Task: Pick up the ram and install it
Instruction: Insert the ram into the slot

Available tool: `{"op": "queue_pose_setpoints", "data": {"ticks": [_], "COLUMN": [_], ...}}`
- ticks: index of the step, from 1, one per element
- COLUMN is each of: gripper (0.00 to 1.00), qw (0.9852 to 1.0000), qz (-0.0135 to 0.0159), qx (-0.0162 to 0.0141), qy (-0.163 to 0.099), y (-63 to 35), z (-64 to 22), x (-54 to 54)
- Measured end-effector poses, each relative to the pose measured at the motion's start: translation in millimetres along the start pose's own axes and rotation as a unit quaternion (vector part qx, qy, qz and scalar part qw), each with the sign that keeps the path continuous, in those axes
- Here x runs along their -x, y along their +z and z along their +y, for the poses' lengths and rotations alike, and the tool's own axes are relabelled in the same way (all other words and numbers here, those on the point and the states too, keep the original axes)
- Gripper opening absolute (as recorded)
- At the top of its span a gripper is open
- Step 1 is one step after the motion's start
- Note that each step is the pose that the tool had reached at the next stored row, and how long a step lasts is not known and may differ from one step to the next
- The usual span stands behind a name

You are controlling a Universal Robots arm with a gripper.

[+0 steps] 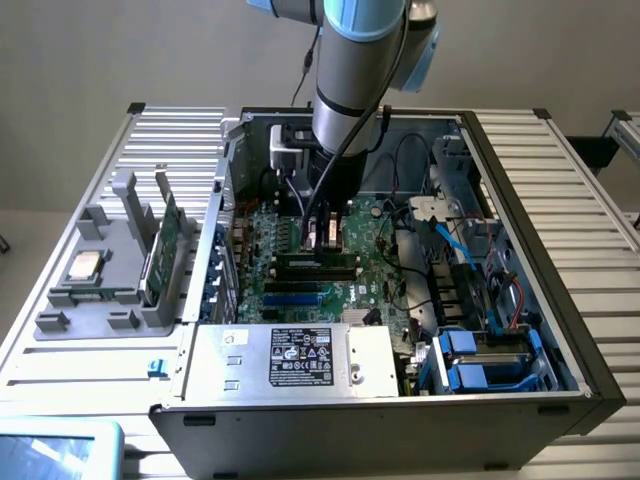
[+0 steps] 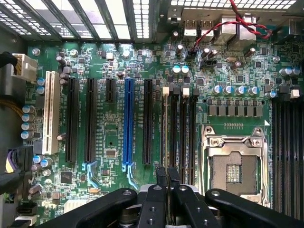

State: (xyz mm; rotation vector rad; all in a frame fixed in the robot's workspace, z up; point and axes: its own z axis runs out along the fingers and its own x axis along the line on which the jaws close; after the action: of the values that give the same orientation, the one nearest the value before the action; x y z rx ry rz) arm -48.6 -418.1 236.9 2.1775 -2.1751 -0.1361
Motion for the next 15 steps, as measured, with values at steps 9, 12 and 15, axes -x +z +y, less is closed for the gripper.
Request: {"op": "queue_pose_setpoints", "data": {"ticks": [9, 12, 15], "gripper": [0.11, 0.11, 0.11], "qw": [1.0, 1.0, 1.0], "qz": [-0.0009, -0.0008, -0.0008], "qx": [-0.0002, -0.0012, -0.0012], "qy": [0.008, 0.008, 0.008], "y": [0.3, 0.8, 0.9], "z": [0.8, 0.8, 0.8], "x": [0.0, -0.1, 0.0]}}
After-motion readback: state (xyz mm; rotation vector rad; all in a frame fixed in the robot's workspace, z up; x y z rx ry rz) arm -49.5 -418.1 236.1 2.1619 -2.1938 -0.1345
